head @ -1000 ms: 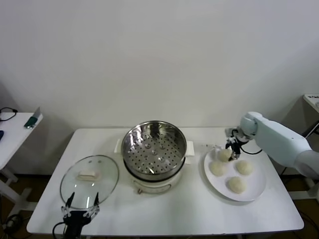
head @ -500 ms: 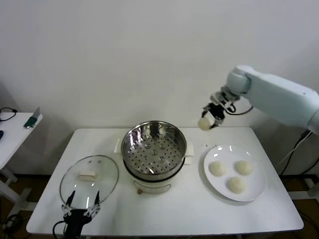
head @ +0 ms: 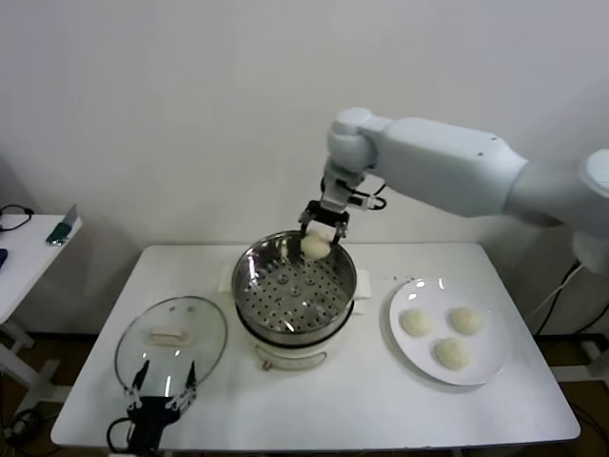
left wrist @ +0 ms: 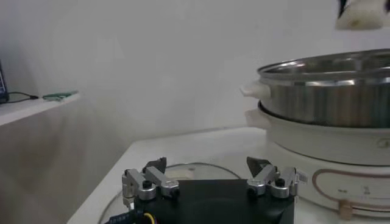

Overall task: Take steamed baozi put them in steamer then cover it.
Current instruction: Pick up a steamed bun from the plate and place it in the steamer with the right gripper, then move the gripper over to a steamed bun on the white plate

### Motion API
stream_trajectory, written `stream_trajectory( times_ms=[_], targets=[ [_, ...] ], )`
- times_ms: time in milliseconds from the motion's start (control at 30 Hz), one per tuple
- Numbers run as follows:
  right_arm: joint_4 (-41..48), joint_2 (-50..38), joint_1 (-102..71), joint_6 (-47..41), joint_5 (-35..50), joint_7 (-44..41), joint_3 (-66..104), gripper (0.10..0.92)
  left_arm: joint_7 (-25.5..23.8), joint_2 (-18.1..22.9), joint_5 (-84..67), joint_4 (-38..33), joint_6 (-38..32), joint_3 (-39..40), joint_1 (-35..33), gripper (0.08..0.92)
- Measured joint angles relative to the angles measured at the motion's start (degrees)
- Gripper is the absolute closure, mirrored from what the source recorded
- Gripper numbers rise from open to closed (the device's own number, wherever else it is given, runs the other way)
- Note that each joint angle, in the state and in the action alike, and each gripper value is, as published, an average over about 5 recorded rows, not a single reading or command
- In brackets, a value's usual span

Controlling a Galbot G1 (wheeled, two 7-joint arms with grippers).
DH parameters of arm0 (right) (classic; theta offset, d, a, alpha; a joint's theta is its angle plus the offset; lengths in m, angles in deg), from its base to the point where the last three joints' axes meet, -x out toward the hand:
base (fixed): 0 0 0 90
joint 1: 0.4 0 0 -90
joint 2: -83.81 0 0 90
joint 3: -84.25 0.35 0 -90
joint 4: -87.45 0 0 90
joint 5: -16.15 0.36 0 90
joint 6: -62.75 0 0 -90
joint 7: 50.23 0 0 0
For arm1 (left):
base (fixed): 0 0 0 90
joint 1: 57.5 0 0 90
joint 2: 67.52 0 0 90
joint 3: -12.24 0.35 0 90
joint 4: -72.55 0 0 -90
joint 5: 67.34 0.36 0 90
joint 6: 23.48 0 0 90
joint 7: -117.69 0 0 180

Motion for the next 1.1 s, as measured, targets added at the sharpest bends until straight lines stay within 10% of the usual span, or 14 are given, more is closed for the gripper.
stream_trajectory(
  times_ms=[700, 1100],
  targets=[
    [14.5, 8.6, -10.9, 9.2, -15.3, 4.5, 6.2, 0.298, 0.1, 0.4, -0.3, 0.2, 0.0, 0.0, 0.5, 0.177],
    [11.0, 4.6, -3.5, 8.2, -2.2, 2.4, 0.9, 0.203, 0.1, 0.8, 0.0, -0.2, -0.2, -0.1, -0.3, 0.177]
  ],
)
